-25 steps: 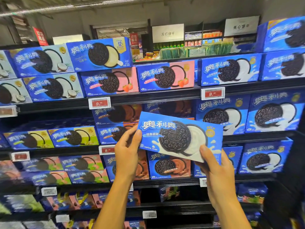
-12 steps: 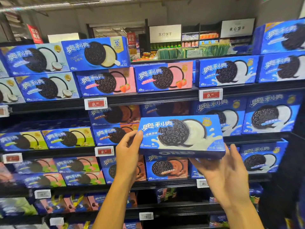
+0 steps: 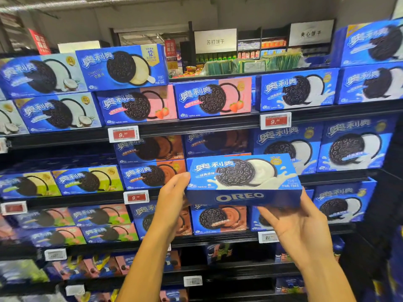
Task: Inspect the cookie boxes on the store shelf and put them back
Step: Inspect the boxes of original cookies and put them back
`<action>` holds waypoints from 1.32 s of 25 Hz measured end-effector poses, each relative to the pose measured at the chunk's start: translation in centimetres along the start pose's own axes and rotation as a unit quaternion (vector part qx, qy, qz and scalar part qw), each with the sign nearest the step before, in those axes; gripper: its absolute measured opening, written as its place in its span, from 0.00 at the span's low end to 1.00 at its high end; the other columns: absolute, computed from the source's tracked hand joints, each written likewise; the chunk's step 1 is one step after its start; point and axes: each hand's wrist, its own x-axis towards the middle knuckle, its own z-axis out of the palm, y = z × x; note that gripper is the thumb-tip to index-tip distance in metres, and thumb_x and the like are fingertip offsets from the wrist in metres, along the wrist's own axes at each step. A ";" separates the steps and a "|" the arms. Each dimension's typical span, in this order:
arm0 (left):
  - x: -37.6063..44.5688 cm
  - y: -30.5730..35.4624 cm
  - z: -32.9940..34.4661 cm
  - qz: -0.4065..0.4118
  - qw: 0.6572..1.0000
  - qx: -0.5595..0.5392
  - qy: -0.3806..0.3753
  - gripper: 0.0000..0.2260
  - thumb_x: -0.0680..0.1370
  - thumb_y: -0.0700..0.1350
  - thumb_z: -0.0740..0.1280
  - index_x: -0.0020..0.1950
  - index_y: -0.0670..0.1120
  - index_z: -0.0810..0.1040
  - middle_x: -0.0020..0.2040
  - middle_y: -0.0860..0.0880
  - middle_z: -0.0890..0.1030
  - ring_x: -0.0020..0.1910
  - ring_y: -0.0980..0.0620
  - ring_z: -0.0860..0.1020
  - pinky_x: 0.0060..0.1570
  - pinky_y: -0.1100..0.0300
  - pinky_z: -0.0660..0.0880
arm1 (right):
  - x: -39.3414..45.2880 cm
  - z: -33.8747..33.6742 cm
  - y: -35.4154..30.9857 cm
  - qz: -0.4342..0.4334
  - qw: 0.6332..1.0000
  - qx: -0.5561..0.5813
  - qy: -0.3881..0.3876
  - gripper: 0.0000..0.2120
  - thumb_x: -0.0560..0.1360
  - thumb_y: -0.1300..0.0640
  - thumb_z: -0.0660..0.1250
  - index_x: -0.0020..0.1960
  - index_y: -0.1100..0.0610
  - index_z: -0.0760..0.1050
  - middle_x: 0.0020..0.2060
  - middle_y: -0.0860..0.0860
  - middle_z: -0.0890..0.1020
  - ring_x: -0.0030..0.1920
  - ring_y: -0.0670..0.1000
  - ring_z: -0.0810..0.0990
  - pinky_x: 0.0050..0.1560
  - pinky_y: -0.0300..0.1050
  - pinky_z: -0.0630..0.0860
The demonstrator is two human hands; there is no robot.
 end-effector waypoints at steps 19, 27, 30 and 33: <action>-2.4 -0.5 1.9 0.012 0.941 -0.314 -0.129 0.23 0.80 0.59 0.56 0.62 0.47 0.82 0.64 0.41 0.81 0.56 0.45 0.80 0.57 0.44 0.75 | 0.5 4.9 2.3 -0.200 0.838 -0.500 -0.091 0.19 0.81 0.39 0.55 0.71 0.35 0.66 0.72 0.27 0.63 0.76 0.33 0.55 0.76 0.35 0.54; -0.8 -3.4 0.4 -0.012 0.858 -0.465 -0.220 0.23 0.82 0.57 0.56 0.71 0.47 0.75 0.72 0.41 0.73 0.69 0.36 0.72 0.67 0.33 0.66 | 2.0 1.1 1.7 -0.143 0.931 -0.336 -0.028 0.28 0.77 0.40 0.66 0.76 0.36 0.64 0.71 0.40 0.75 0.68 0.43 0.75 0.64 0.45 0.75; -0.8 -4.7 0.4 -0.033 0.845 -0.480 -0.232 0.23 0.81 0.56 0.59 0.73 0.48 0.73 0.75 0.42 0.70 0.75 0.34 0.64 0.70 0.31 0.60 | 1.4 1.1 1.6 -0.137 0.939 -0.309 -0.058 0.27 0.77 0.43 0.66 0.75 0.37 0.66 0.67 0.43 0.80 0.64 0.47 0.80 0.54 0.42 0.79; -0.9 -5.1 0.2 -0.042 0.857 -0.476 -0.191 0.23 0.78 0.55 0.65 0.71 0.47 0.76 0.72 0.42 0.73 0.70 0.36 0.71 0.65 0.35 0.68 | 1.1 1.0 1.5 -0.153 0.939 -0.304 -0.051 0.30 0.75 0.42 0.66 0.76 0.40 0.66 0.67 0.43 0.80 0.64 0.48 0.81 0.58 0.45 0.80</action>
